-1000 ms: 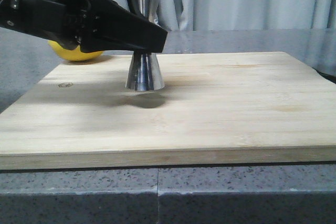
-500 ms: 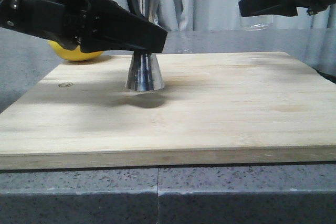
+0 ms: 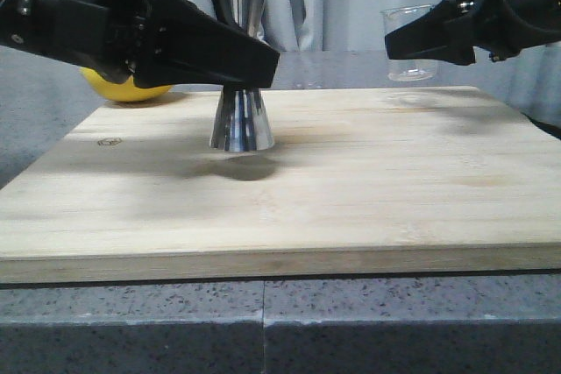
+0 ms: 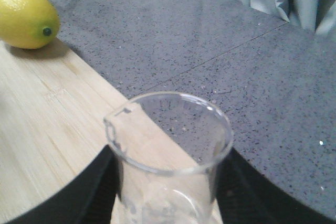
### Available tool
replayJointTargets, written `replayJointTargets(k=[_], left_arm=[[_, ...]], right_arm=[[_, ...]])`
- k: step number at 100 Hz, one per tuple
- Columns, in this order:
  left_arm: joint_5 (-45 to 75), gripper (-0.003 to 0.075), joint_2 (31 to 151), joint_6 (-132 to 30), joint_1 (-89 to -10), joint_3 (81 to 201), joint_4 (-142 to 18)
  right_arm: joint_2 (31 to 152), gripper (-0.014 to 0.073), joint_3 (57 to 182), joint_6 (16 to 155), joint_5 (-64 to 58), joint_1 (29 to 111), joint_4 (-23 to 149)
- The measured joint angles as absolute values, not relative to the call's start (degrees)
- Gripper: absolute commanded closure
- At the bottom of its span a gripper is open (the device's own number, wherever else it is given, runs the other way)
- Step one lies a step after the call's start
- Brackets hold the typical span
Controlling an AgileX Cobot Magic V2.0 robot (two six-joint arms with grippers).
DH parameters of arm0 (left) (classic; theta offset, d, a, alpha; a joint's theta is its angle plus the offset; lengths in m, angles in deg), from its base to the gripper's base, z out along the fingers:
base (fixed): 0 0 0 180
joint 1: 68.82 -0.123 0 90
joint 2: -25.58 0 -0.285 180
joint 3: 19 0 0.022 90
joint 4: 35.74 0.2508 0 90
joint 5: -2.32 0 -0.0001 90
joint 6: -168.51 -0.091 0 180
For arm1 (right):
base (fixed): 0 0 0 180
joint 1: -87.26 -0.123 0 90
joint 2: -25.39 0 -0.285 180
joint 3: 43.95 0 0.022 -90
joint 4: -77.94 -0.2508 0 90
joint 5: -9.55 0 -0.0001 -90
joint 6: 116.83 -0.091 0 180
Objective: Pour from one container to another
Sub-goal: 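Lower the beaker onto the board with the right gripper and release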
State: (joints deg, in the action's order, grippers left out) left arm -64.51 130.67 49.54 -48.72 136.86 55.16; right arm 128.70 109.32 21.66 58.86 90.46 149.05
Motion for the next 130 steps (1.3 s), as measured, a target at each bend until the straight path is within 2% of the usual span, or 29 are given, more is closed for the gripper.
replayJointTargets(k=[130], left_arm=[[-64.5, 0.0722, 130.7, 49.5, -48.7, 136.9, 55.2]], right_arm=[[135.3, 0.0449, 106.9, 29.1, 66.5, 90.7, 141.9]])
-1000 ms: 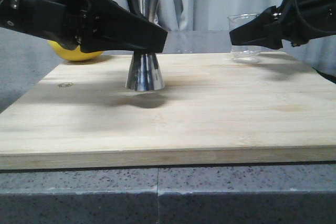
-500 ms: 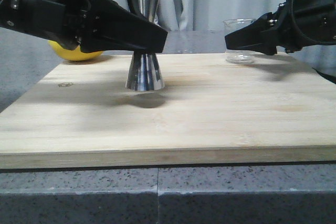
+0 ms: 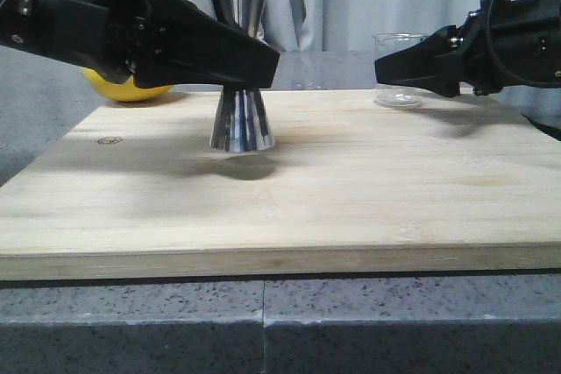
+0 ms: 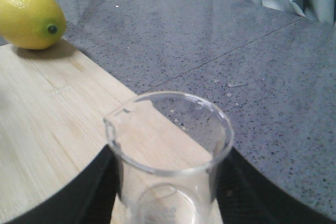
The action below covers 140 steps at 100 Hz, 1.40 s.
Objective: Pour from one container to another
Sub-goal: 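Lower the beaker onto the board with the right gripper and release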
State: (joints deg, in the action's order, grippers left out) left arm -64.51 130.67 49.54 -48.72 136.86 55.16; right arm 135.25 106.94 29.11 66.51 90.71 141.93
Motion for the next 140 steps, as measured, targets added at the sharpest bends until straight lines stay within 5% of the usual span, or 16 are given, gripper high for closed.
replayJointTargets(k=[98, 140], left_arm=[[-64.5, 0.0722, 130.7, 49.5, -48.7, 136.9, 55.2], [-64.5, 0.0722, 130.7, 49.5, -48.7, 136.9, 55.2]], right_arm=[[135.3, 0.0447, 103.6, 31.6, 69.0, 90.7, 139.4], [135.1, 0.0281, 103.6, 31.6, 68.5, 90.7, 139.3]])
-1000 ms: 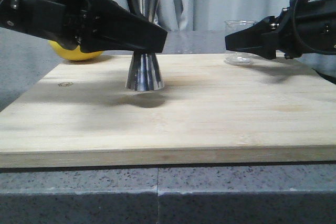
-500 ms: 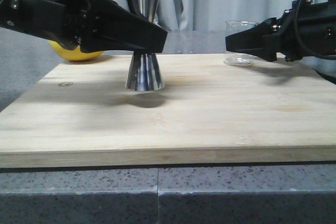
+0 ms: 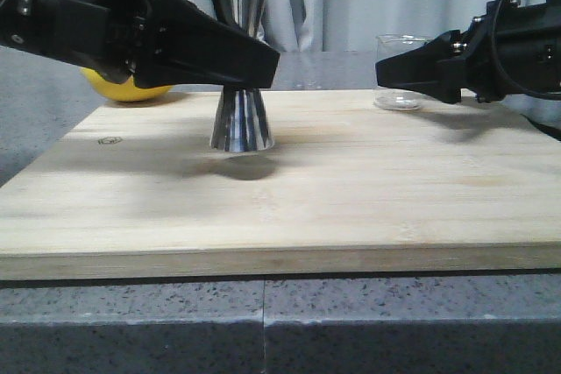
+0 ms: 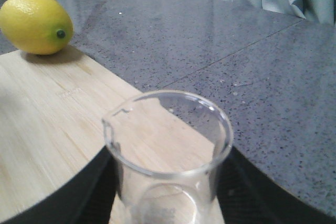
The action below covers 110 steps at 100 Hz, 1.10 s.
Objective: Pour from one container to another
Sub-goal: 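Lower the beaker onto the board with the right gripper and release, then withdraw the open right gripper upward from the beaker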
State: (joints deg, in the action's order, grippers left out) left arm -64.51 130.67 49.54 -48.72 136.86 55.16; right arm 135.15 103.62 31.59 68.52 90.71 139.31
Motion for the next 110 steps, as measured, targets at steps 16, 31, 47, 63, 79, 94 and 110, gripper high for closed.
replayJointTargets(k=[16, 31, 47, 63, 79, 94, 110], left_arm=[[-64.5, 0.0722, 130.7, 49.5, -48.7, 136.9, 55.2], [-64.5, 0.0722, 130.7, 49.5, -48.7, 136.9, 55.2], [-64.5, 0.0722, 130.7, 49.5, -48.7, 136.9, 55.2], [-64.5, 0.0722, 130.7, 49.5, -48.7, 136.9, 55.2], [-64.5, 0.0722, 130.7, 49.5, -48.7, 136.9, 55.2], [-64.5, 0.0722, 130.7, 49.5, -48.7, 136.9, 55.2], [-64.5, 0.0722, 130.7, 49.5, -48.7, 136.9, 55.2]], right_arm=[[135.1, 0.0258, 103.0, 31.6, 67.3, 90.7, 139.7], [135.3, 0.0258, 102.3, 31.6, 65.8, 90.7, 140.1], [135.3, 0.0255, 102.3, 31.4, 65.8, 90.7, 140.0], [135.3, 0.0146, 102.2, 31.0, 65.9, 90.7, 139.9], [135.3, 0.0071, 101.9, 30.7, 66.1, 90.7, 139.1], [134.9, 0.007, 101.9, 30.7, 65.8, 90.7, 139.1], [133.3, 0.007, 101.8, 30.6, 62.6, 90.7, 139.1]])
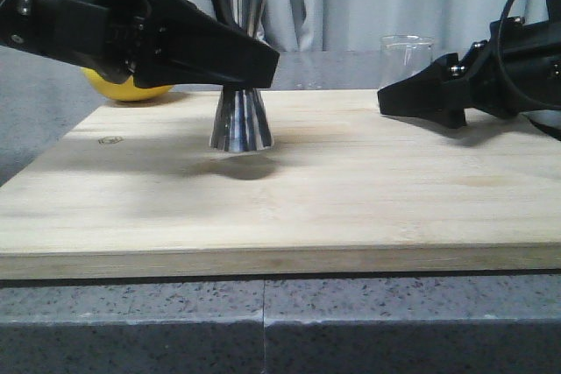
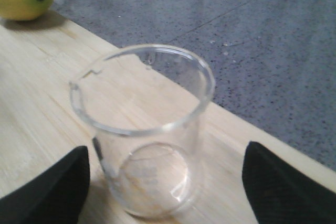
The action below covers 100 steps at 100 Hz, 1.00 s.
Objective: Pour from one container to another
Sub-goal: 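Withdraw the open right gripper upward from the beaker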
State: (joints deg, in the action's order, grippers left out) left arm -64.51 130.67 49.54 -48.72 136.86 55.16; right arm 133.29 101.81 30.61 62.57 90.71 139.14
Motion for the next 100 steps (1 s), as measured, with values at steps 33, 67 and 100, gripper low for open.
replayJointTargets(k=[33, 67, 100], left_arm=[[-64.5, 0.0722, 130.7, 49.5, -48.7, 136.9, 55.2], [-64.5, 0.0722, 130.7, 49.5, -48.7, 136.9, 55.2], [-64.5, 0.0722, 130.7, 49.5, -48.7, 136.9, 55.2]], right_arm=[[130.5, 0.007, 101.4, 27.0, 57.8, 90.7, 140.4], [125.3, 0.007, 101.3, 20.3, 54.4, 90.7, 146.7], [118.9, 0.007, 101.3, 9.0, 52.7, 90.7, 156.9]])
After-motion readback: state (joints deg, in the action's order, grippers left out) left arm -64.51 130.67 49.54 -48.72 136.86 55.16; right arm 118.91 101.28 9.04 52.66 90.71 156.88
